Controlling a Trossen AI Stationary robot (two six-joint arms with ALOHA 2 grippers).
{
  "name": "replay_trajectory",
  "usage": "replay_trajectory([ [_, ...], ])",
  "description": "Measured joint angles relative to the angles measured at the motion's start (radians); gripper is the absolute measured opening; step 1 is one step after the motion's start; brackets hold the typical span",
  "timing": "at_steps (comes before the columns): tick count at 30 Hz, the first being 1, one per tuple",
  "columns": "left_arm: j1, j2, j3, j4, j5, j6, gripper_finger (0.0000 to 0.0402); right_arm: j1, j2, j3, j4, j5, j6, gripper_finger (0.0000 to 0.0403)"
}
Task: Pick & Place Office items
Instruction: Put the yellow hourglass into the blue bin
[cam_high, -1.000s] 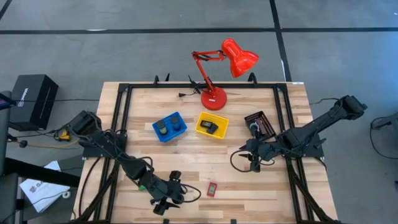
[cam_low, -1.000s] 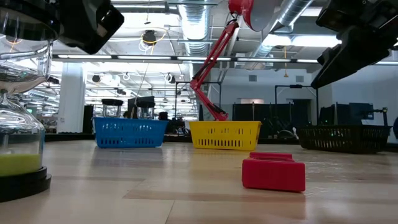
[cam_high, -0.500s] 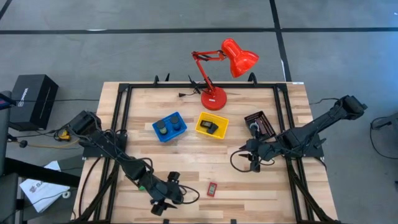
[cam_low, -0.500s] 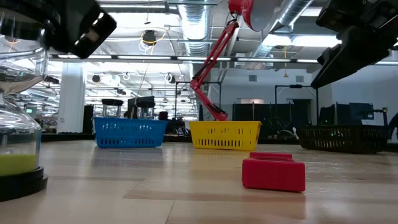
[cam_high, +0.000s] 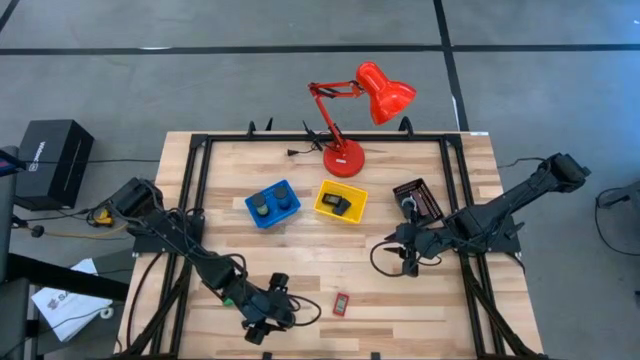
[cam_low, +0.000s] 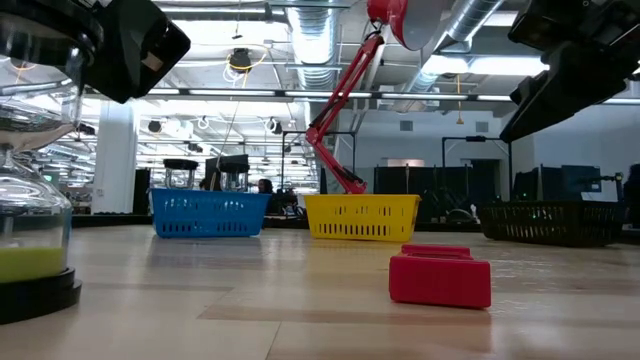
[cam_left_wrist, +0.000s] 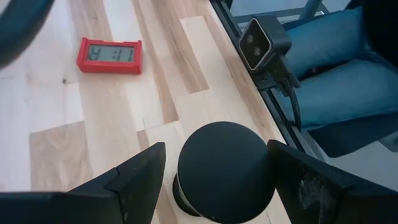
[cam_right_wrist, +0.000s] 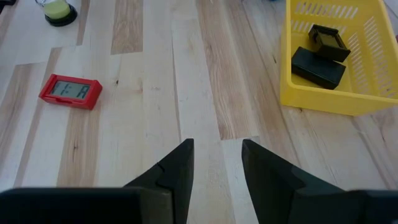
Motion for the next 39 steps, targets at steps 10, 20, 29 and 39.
replay_trajectory([
  [10, 0.000, 0.000, 0.000, 0.001, -0.019, 0.000, 0.0272, 0.000, 0.000, 0.000, 0.000, 0.000, 0.000, 0.0127],
  [20, 0.000, 0.000, 0.000, 0.003, -0.019, 0.000, 0.0209, 0.000, 0.000, 0.000, 0.000, 0.000, 0.000, 0.0127],
  [29, 0.009, 0.000, 0.000, 0.002, -0.096, -0.040, 0.0234, 0.000, 0.000, 0.000, 0.000, 0.000, 0.000, 0.0127],
  [39, 0.084, 0.000, 0.000, 0.004, -0.097, -0.151, 0.0210, 0.000, 0.000, 0.000, 0.000, 0.000, 0.000, 0.0127],
])
